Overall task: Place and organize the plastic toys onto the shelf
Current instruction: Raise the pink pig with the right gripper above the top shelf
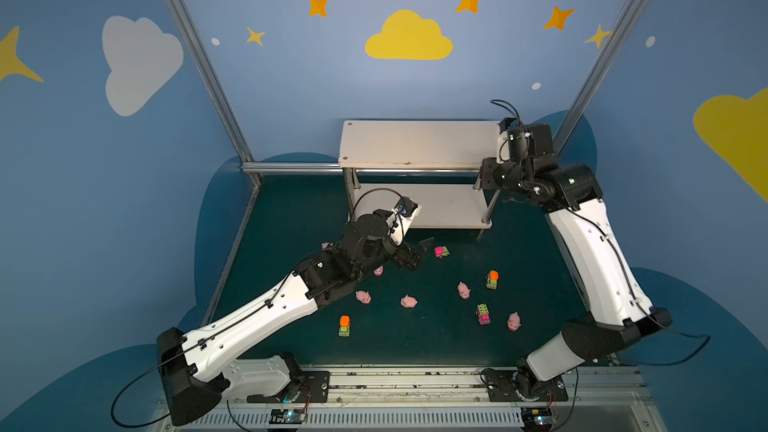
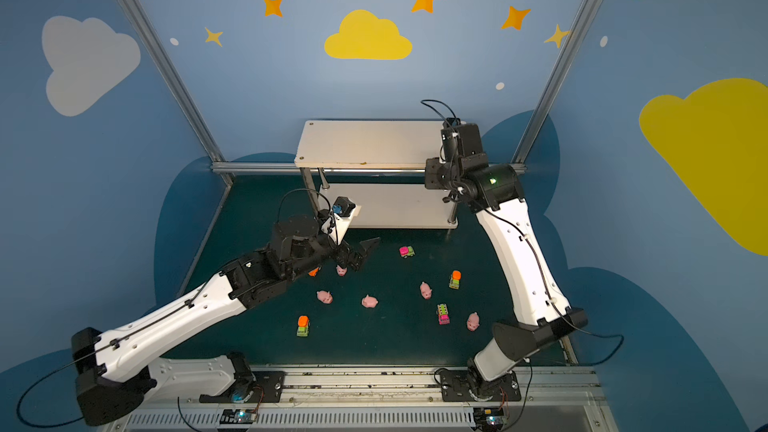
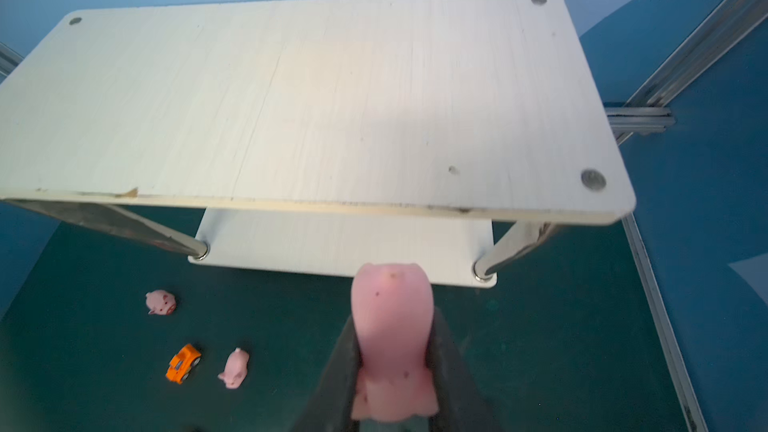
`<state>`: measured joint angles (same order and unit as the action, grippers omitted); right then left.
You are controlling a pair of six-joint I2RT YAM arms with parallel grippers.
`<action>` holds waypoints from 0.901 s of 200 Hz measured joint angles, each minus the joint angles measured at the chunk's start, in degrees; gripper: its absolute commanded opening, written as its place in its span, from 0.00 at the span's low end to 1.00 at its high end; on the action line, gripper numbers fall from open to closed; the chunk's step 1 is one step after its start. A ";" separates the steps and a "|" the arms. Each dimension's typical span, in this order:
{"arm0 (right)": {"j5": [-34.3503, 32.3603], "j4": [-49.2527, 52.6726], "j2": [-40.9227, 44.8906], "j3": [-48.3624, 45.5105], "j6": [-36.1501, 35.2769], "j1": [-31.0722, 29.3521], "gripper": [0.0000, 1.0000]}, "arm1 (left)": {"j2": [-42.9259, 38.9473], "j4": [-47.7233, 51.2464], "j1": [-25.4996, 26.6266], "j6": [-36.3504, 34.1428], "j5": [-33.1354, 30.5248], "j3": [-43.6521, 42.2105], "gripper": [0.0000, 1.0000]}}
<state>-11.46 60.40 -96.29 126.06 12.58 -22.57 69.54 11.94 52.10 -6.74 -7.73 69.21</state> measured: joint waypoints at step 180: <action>7.80 3.21 -9.60 7.76 -4.72 7.93 0.23 | 0.81 1.16 -3.08 -2.03 -2.03 0.33 1.00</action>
<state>-3.66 63.61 -105.89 133.82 7.86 -14.63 70.35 13.10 49.01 -8.78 -9.76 69.54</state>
